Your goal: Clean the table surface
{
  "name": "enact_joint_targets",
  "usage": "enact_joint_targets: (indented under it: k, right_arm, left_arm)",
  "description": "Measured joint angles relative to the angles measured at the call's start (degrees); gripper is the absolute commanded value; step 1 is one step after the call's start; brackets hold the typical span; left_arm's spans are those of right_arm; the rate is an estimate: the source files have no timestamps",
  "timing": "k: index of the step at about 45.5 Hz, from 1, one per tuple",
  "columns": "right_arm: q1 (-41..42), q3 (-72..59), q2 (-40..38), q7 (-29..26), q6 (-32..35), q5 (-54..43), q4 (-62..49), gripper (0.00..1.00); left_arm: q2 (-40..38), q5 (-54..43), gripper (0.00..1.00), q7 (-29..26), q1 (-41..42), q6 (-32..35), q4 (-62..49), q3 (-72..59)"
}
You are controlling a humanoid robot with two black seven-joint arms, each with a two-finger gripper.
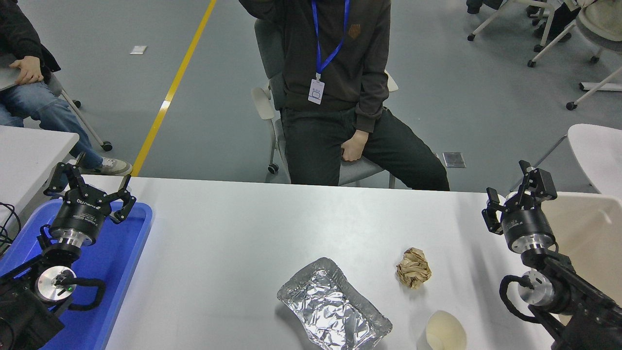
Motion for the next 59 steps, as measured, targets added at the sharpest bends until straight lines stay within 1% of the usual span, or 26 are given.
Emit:
enact_joint_targets:
  k: [38,59]
  right_arm:
    - [-0.6,0.2,-0.7,0.0,0.1,0.0,0.2,0.99]
    - [0.7,0.3,-0.9,-0.1,0.0,0.2,0.1,0.99]
  left_arm:
    - [0.0,0.0,1.00,0.0,0.0,0.0,0.0,0.0]
    - [0.0,0.0,1.00,0.0,0.0,0.0,0.0,0.0]
